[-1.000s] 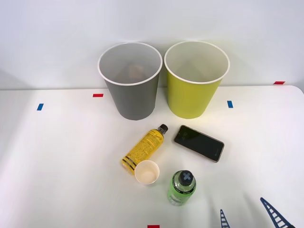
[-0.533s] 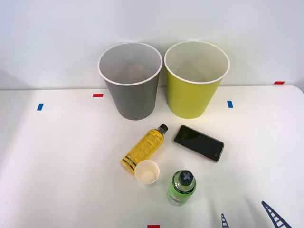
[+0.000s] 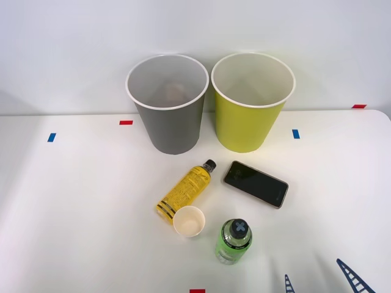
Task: Put cans in the gray bin, plastic bottles in the light green bin
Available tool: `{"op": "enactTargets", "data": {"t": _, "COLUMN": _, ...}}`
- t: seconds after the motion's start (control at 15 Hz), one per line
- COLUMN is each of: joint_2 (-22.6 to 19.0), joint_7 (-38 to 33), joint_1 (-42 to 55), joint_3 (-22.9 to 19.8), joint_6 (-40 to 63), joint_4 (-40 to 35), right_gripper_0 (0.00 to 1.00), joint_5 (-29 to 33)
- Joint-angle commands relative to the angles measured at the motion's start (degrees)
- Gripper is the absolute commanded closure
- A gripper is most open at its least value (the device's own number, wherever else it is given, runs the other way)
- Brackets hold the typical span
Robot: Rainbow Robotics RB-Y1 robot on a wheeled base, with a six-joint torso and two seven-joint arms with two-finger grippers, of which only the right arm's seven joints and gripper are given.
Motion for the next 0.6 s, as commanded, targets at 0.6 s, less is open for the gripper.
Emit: {"op": "enactTargets", "data": {"t": 0.6, "joint_2": 0.0, "joint_7": -0.01, "joint_1": 0.0, "joint_3": -0.01, "joint_6": 0.0, "joint_4": 0.01, "right_gripper_0": 0.0, "joint_5": -0.01}}
